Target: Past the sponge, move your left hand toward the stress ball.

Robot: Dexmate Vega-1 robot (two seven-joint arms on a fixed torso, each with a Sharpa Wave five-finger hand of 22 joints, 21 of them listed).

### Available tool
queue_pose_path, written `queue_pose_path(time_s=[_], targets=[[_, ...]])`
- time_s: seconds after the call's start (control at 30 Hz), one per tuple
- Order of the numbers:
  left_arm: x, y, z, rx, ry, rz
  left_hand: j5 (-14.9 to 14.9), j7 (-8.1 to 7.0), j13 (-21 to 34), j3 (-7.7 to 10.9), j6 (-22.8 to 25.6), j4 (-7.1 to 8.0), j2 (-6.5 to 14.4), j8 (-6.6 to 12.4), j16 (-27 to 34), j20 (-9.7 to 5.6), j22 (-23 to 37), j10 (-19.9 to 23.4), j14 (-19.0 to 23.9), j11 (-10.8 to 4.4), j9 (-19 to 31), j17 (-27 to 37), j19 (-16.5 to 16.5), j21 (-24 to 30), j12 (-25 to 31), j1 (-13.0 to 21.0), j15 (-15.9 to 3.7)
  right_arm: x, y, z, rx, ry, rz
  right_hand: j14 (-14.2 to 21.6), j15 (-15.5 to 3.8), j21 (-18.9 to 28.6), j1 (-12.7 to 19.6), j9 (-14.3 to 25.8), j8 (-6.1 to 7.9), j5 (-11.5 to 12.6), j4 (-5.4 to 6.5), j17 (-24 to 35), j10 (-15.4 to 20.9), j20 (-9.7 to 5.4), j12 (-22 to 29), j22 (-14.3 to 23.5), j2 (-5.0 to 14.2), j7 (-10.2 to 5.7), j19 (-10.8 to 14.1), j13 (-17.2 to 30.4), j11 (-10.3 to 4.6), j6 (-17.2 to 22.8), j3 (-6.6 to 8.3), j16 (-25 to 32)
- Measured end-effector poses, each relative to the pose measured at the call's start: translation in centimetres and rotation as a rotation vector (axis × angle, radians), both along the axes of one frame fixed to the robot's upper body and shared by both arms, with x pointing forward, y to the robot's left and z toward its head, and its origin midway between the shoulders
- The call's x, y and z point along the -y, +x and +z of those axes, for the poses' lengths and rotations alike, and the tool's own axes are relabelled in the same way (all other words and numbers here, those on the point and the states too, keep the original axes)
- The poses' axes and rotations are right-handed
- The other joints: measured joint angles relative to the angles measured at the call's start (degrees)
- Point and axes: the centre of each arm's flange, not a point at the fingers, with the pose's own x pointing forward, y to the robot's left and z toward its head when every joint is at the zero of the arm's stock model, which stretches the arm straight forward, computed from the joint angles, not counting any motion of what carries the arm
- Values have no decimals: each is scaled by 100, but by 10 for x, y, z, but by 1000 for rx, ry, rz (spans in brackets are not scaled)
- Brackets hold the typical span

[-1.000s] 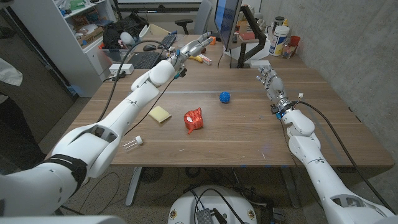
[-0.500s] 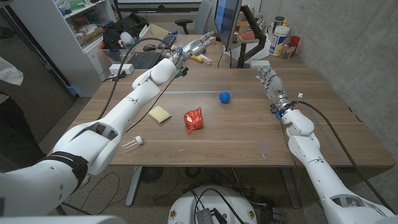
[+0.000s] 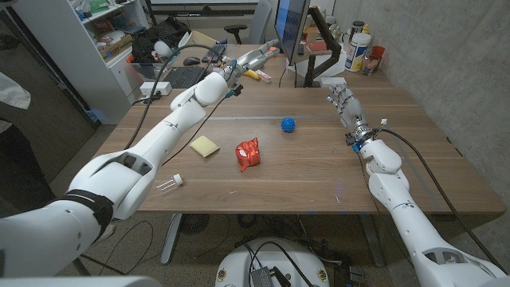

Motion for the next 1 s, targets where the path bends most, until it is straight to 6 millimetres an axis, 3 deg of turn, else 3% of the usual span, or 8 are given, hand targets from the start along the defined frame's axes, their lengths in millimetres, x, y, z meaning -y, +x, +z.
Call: queue_pose_path(time_s=[0.67, 1.0], targets=[[19, 1, 4, 20, 92, 4, 21, -20, 1, 0, 21, 0, 0, -25, -35, 0, 0, 0, 0, 1, 0, 0, 0, -22, 0, 0, 0, 3, 1, -1, 1, 6, -5, 0, 0, -22, 0, 0, 0, 0, 0, 0, 0, 0, 0, 0, 0, 0, 0, 0, 0, 0, 0, 0], [28, 2, 6, 30, 133, 7, 21, -19, 1, 0, 21, 0, 0, -24, -36, 75, 0, 7, 0, -54, 0, 0, -9, -22, 0, 0, 0, 7, 1, -1, 2, 11, -10, 0, 0, -44, 0, 0, 0, 0, 0, 0, 0, 32, 0, 0, 0, 0, 32, 0, 0, 0, 0, 0]])
